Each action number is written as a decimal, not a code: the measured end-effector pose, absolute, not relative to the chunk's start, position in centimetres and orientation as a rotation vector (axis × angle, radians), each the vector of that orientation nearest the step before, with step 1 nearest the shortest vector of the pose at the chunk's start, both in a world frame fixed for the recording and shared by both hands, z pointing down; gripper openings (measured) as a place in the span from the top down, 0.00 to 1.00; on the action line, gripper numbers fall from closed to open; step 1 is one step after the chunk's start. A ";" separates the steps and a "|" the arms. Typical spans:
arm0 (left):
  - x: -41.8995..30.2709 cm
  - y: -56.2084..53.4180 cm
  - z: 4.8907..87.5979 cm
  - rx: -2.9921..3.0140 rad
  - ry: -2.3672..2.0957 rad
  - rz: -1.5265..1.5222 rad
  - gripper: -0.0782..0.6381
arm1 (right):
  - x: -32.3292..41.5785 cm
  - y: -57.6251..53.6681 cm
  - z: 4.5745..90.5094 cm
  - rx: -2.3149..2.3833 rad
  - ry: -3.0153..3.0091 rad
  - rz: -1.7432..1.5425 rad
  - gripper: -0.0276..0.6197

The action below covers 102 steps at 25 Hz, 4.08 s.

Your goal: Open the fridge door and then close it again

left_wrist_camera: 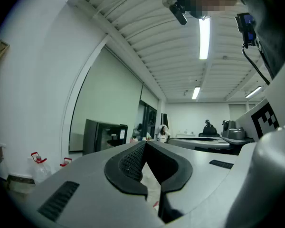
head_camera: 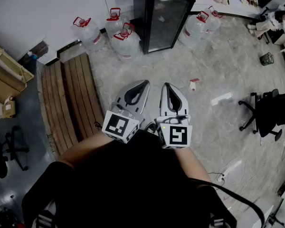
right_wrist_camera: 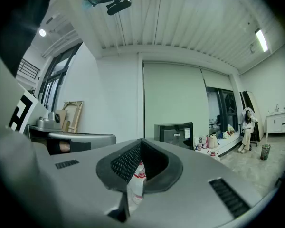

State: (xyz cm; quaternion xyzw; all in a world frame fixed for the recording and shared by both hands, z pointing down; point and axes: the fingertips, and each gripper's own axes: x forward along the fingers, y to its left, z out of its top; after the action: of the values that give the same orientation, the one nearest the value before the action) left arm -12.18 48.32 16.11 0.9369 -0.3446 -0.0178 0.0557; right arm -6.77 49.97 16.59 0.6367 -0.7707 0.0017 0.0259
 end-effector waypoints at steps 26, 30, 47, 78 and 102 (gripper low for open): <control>-6.5 47.9 17.3 2.775 -1.186 -0.036 0.88 | 1.3 50.1 16.9 2.024 -2.475 0.107 0.93; -6.3 45.4 17.9 2.752 -1.197 -0.044 0.88 | 1.8 48.1 18.0 2.014 -2.458 0.131 0.93; -3.8 22.2 21.4 2.740 -1.055 -0.007 0.88 | 3.1 24.3 20.4 2.037 -2.333 0.173 0.93; 1.9 -2.3 25.7 2.598 -1.284 0.094 0.88 | 7.7 -1.6 24.8 1.808 -2.492 0.321 0.93; -1.7 -14.9 40.5 2.546 -1.140 0.290 0.80 | 4.5 -11.9 36.0 1.869 -2.298 0.470 0.93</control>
State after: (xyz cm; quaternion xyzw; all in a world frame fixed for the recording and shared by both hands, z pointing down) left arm -1.73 -14.87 40.53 0.8950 -0.4007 0.1020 0.1676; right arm 4.45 -11.89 35.98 0.6215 -0.7643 0.1564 0.0711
